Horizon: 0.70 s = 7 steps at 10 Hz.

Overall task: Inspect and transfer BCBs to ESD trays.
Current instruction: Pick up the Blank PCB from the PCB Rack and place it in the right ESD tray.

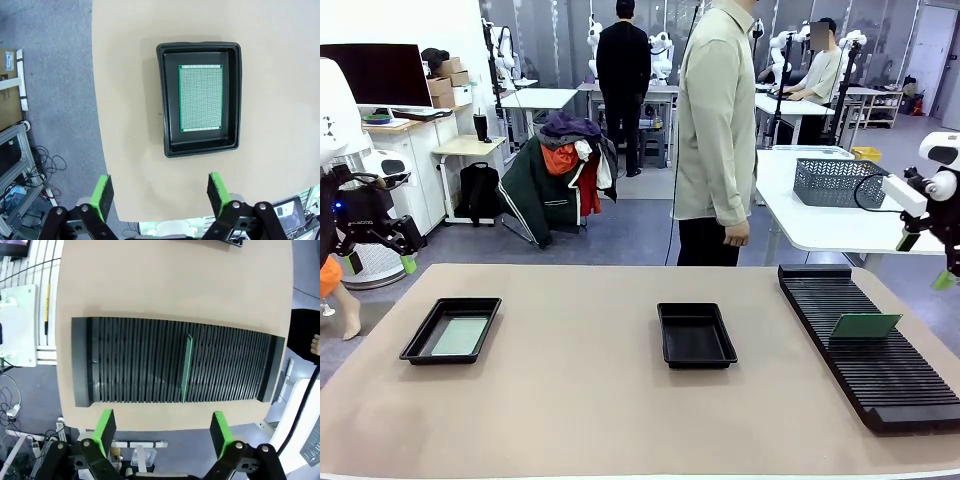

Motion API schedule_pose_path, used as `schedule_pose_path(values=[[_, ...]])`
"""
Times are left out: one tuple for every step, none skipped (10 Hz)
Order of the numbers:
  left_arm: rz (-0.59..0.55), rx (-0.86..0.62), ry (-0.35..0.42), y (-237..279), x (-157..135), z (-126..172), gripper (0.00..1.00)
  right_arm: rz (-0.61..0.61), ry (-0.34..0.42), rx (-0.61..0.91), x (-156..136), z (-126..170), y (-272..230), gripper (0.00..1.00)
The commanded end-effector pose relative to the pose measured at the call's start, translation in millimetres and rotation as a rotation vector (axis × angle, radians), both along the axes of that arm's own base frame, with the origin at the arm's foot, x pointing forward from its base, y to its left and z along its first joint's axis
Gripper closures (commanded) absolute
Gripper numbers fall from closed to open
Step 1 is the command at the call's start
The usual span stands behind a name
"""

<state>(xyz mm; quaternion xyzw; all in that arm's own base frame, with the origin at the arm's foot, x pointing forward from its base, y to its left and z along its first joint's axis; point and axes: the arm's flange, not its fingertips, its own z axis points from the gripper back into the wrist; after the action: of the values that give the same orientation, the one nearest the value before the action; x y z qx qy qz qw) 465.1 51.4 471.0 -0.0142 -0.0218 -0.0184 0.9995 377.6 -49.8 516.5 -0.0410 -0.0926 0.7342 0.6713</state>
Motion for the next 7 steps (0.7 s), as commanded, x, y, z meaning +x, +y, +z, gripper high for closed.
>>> schedule_pose_path(values=[[0.003,-0.007,-0.007,-0.9,-0.8,-1.1,0.00,0.034,-0.040,-0.020,10.6,-21.3,-5.0,0.00],[0.003,-0.007,-0.007,-0.9,-0.8,-1.1,0.00,0.042,-0.039,-0.019,16.0,-31.2,-4.5,0.00],[0.003,-0.007,-0.007,-0.9,-0.8,-1.1,0.00,0.049,-0.038,-0.003,23.6,-41.7,-4.9,0.00],[0.003,-0.007,-0.007,-0.9,-0.8,-1.1,0.00,0.060,-0.041,0.005,29.3,-51.9,-5.6,0.00],[0.003,-0.007,-0.007,-0.9,-0.8,-1.1,0.00,0.044,-0.026,-0.002,34.1,-62.4,-4.9,0.00],[0.003,-0.007,-0.007,-0.9,-0.8,-1.1,0.00,0.044,-0.022,0.000,39.6,-72.3,-5.9,0.00],[0.003,-0.007,-0.007,-0.9,-0.8,-1.1,0.00,0.037,-0.018,-0.004,45.8,-79.9,-6.3,0.00]])
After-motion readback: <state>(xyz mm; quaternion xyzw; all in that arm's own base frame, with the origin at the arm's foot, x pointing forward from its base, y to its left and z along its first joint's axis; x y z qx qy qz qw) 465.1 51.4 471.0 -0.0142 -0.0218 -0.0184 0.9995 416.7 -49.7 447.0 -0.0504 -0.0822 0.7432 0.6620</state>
